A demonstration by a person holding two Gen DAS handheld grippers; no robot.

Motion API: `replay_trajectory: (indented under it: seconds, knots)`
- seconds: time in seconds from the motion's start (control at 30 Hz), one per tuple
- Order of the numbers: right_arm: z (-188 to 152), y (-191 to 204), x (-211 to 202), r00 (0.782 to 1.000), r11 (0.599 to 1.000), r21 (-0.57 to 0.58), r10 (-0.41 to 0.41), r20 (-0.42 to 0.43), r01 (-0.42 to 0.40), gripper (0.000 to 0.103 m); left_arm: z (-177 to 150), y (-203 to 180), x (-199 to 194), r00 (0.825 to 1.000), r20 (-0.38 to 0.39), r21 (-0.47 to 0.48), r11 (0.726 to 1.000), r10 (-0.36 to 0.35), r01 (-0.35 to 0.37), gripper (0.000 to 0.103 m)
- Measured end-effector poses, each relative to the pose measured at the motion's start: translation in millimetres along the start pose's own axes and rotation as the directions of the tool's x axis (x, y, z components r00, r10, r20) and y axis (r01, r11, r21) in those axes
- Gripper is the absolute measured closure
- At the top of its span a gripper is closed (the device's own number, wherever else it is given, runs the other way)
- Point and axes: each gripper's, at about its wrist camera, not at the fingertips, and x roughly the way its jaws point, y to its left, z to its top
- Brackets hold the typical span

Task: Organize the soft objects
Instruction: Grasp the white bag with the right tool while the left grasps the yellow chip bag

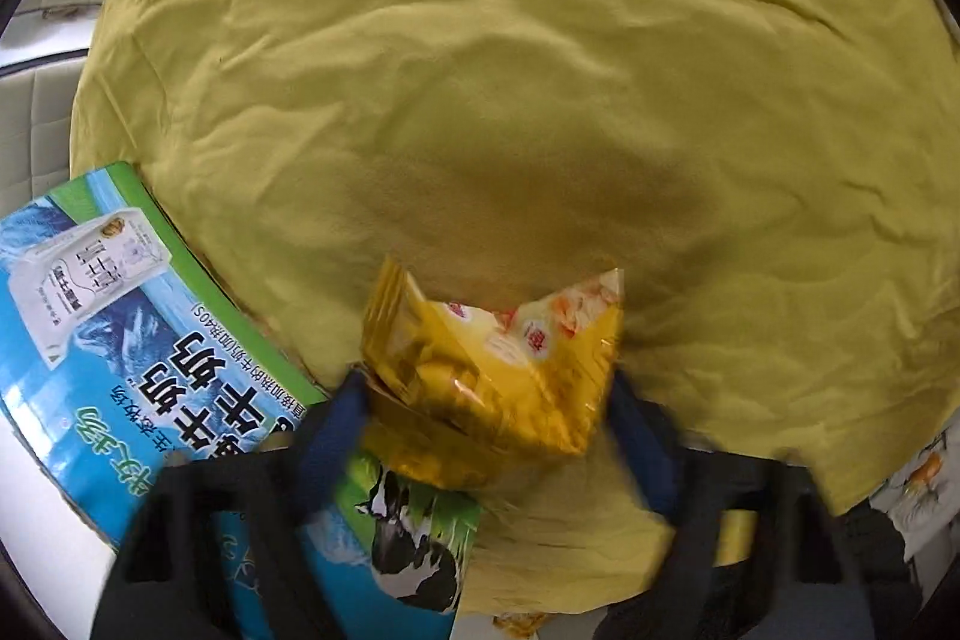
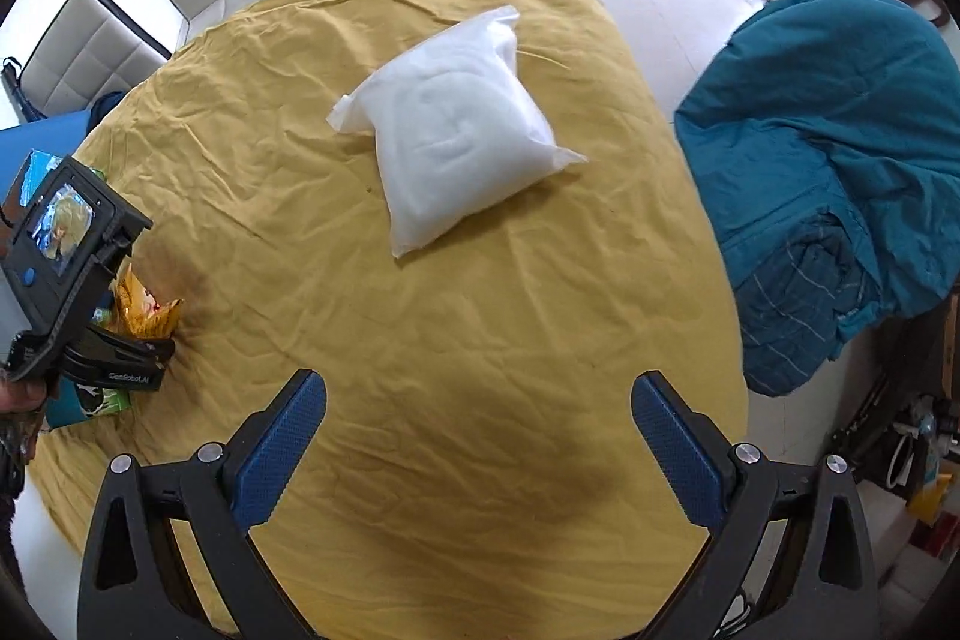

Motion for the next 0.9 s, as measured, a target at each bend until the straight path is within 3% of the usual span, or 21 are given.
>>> replay_trajectory:
  seconds: [0.13,0.2,0.27,0.37,0.43,0.47,0.5,0.63,0.8,0.9]
  knots:
    - [20.6,0.0,9.1,1.000,1.000,-0.004,0.020,-0.003,-0.020,0.000,-2.9,3.7,-3.9,0.999,0.024,-0.068,0.996,-0.048,0.050,0.040]
    - [36.0,-2.2,14.1,0.999,0.999,-0.004,0.037,-0.002,-0.037,0.000,-5.7,11.4,-15.2,0.985,0.077,-0.147,0.975,-0.154,0.164,0.040]
    - [55.7,-2.8,21.0,0.999,0.999,-0.010,0.049,-0.005,-0.049,0.000,-7.9,21.4,-24.4,0.953,0.138,-0.234,0.926,-0.270,0.296,0.040]
    - [84.4,-0.4,33.9,0.999,0.998,-0.042,0.048,-0.012,-0.049,0.000,-11.9,35.3,-28.4,0.864,0.235,-0.345,0.793,-0.445,0.502,0.040]
    - [103.9,4.1,49.9,0.998,0.996,-0.069,0.044,-0.047,-0.047,0.000,-12.7,40.3,-23.4,0.811,0.275,-0.390,0.711,-0.517,0.585,0.040]
    - [111.9,5.7,58.2,0.997,0.996,-0.077,0.043,-0.066,-0.048,0.000,-12.7,40.7,-19.6,0.796,0.287,-0.405,0.686,-0.533,0.605,0.038]
    - [120.3,8.4,68.7,0.995,0.995,-0.089,0.038,-0.092,-0.046,0.000,-12.7,40.7,-15.7,0.792,0.297,-0.419,0.672,-0.534,0.610,0.038]
    - [135.9,7.7,92.0,0.991,0.996,-0.085,0.017,-0.136,-0.029,0.000,-18.6,34.5,2.8,0.815,0.289,-0.426,0.695,-0.502,0.579,0.035]
    - [142.5,-1.5,111.4,0.981,0.997,-0.029,0.060,-0.185,-0.067,0.001,-18.2,22.3,17.3,0.819,0.290,-0.415,0.706,-0.494,0.573,0.031]
    - [142.5,-1.2,120.8,0.980,0.998,-0.033,0.042,-0.196,-0.049,0.001,-18.5,15.8,22.5,0.818,0.289,-0.397,0.715,-0.498,0.575,0.029]
